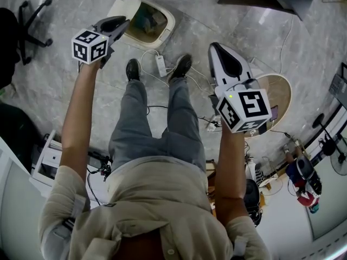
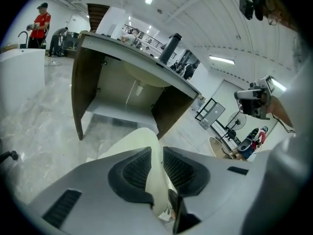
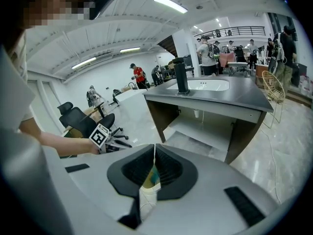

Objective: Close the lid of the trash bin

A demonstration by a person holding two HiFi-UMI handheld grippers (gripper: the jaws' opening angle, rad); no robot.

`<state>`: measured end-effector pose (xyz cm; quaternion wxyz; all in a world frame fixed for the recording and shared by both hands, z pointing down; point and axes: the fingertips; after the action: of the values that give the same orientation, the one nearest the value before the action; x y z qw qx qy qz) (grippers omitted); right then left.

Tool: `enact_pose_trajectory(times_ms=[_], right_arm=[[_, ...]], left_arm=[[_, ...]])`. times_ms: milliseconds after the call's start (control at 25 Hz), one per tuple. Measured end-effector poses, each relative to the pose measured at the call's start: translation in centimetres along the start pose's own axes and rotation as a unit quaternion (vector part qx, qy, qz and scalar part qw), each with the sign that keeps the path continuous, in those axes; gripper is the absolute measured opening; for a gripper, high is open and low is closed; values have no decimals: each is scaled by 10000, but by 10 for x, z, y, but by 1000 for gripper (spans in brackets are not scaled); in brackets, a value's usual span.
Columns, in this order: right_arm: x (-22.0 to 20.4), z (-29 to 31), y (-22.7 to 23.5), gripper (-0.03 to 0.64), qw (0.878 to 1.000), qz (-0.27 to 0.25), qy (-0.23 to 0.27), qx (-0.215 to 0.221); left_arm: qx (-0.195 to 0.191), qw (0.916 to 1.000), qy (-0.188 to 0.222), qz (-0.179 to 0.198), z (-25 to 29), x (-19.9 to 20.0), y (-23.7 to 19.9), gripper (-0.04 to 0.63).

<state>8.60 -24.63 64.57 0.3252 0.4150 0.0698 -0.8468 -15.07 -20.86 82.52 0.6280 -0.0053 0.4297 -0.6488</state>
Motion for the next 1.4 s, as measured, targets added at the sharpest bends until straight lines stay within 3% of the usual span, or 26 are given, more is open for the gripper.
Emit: enact_pose_trajectory(times_ms=[640,1400], right_arm=[[-33,-6,20,26,9996,194,-154,-102],[-78,-9,52,26,9988,340,-310,-158]], left_arm=[[-354,9974,-621,-65,68,-55,34,77],[-300,9914,-1253,-222,146,-114,33,77]])
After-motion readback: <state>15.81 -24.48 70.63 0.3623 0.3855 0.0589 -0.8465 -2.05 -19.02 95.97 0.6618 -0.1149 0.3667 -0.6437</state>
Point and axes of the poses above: the fingertips, and each gripper's own axes: z forward along the fingers, y to its right, x out of its top, and after that the axes turned 10 degrees about -z, right-handed
